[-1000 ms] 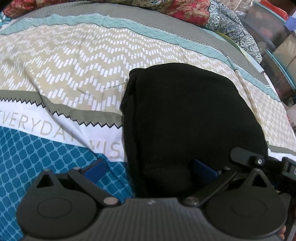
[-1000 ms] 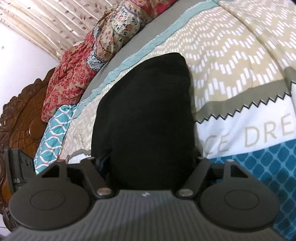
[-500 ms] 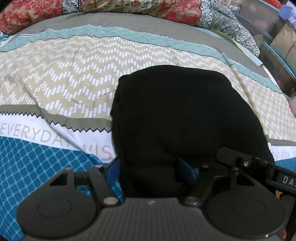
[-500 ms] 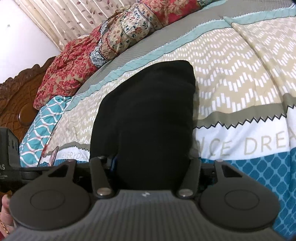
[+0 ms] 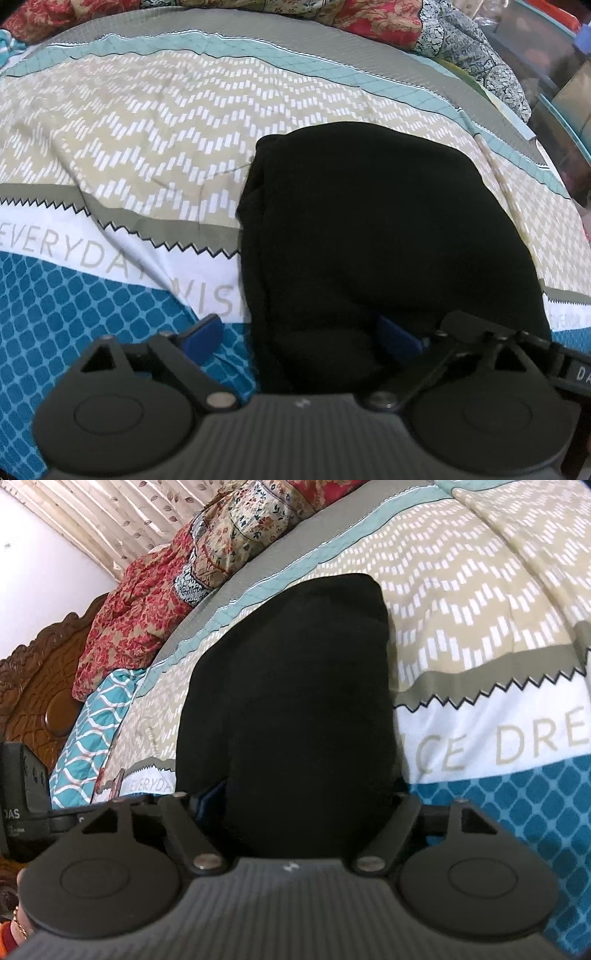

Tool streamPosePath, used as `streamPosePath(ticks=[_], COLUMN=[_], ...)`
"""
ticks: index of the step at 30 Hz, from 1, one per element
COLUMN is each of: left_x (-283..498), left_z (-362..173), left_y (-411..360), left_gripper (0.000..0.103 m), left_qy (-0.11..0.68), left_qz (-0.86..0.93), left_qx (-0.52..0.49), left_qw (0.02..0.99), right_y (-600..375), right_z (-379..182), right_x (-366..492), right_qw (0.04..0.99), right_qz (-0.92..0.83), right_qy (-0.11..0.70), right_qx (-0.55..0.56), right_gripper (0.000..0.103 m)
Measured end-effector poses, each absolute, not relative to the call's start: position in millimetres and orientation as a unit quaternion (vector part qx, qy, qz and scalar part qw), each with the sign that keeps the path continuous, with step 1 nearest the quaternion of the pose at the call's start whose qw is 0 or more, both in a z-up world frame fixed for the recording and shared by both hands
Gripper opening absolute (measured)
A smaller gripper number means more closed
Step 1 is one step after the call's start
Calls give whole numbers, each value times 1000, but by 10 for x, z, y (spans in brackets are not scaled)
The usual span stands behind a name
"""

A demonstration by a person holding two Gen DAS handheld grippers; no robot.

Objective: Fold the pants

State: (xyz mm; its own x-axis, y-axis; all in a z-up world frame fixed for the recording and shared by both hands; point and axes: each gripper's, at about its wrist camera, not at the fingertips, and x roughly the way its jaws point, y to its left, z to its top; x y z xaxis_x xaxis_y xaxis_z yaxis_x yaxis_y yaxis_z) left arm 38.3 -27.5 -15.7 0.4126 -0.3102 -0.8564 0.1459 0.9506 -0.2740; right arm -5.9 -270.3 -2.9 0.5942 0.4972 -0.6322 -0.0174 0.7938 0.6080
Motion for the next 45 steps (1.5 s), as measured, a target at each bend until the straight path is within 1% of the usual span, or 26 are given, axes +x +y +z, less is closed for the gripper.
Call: streamPosePath(ticks=[1,2,3,4,5,6,7,8,9,11,14,20,24,29,34,37,41,43,44,45], left_x=[378,368,357,341,326,306,276,243,222,187,184,327,494,865,1425,1797,2358,2665,2772,2859], left_z=[-153,-139,-123,-93,-59,-20,25,86,136,254,435,828,1010,1290,1484,1377,918,498,283,69], left_y=[-281,-287,-287,-289,-315,-336,-344,-352,-355,-364,-371,-464,-459,-449,-514,-583,-670,-744,-799,-845], left_gripper=[92,83,66,62,56,49,46,41,37,33,32,32,32,32,32,32,32,32,33,37], left_qy=[522,519,517,515,512,507,501,496,491,481,462,421,411,368,303,293,315,355,382,412], left_qz=[-138,-144,-154,-162,-159,-162,-162,-162,-163,-164,-169,-174,-183,-187,-176,-165,-145,-119,-105,-88], left_qx=[-76,-77,-82,-88,-83,-77,-76,-76,-76,-78,-78,-67,-70,-79,-76,-78,-81,-67,-50,-30], left_qw=[838,839,838,837,840,843,847,850,852,857,867,888,890,907,933,939,935,925,917,906], right_y=[-2680,-2664,-2636,-2617,-2588,-2565,-2542,-2514,-2481,-2457,-2454,-2538,-2530,-2629,-2616,-2630,-2661,-2682,-2681,-2684], right_z=[-16,-2,15,25,54,98,141,190,247,325,409,593,823,1091,1275,1175,768,464,282,47], right_x=[-59,-53,-55,-58,-61,-81,-100,-119,-145,-185,-180,-116,3,409,982,1405,1956,2241,2375,2544], right_qw=[849,849,852,854,858,862,866,870,876,885,892,896,902,912,934,940,939,932,926,911], right_qz=[151,150,146,143,141,142,145,148,152,158,162,175,183,203,225,226,215,196,185,167], right_qy=[425,425,426,426,425,421,417,411,404,390,373,339,327,293,223,202,217,254,284,334], right_qx=[277,274,268,261,252,244,236,226,214,200,197,228,212,202,163,156,158,167,168,172], right_gripper=[79,79,78,73,66,63,58,56,55,54,54,52,52,52,52,52,53,53,56,58])
